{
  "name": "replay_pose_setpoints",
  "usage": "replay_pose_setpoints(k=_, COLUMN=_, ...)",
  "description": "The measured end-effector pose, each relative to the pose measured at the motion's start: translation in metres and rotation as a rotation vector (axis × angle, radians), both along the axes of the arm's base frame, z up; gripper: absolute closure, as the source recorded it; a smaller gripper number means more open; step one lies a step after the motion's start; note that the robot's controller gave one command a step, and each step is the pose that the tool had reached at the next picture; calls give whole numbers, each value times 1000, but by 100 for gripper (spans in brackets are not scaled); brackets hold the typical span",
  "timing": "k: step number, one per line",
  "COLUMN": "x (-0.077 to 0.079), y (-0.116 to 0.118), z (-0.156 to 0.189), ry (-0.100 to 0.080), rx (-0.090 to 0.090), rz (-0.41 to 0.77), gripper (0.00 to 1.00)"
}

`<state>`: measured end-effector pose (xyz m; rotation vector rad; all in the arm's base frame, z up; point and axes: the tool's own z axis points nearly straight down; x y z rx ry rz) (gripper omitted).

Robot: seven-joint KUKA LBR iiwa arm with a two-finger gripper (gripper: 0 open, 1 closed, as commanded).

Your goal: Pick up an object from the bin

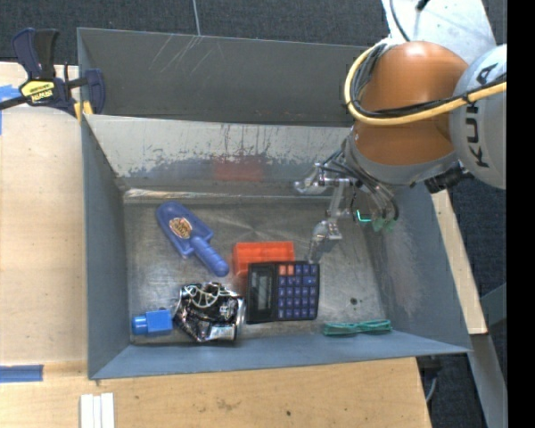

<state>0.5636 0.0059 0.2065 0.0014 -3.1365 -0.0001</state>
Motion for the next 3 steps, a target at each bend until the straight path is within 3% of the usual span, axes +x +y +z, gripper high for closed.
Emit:
replay_pose_setpoints(k=1, x=2, y=0, z=5, ry=-9, rx=0, rz=0, gripper=0)
replay_pose_setpoints(k=2, x=-19, y=-6, z=-59, ry=-11, rx=-1, rz=103, gripper=0)
replay_pose_setpoints(k=3, x=-50, y=-6, z=-66, ry=-3, rx=1, rz=320, gripper=0)
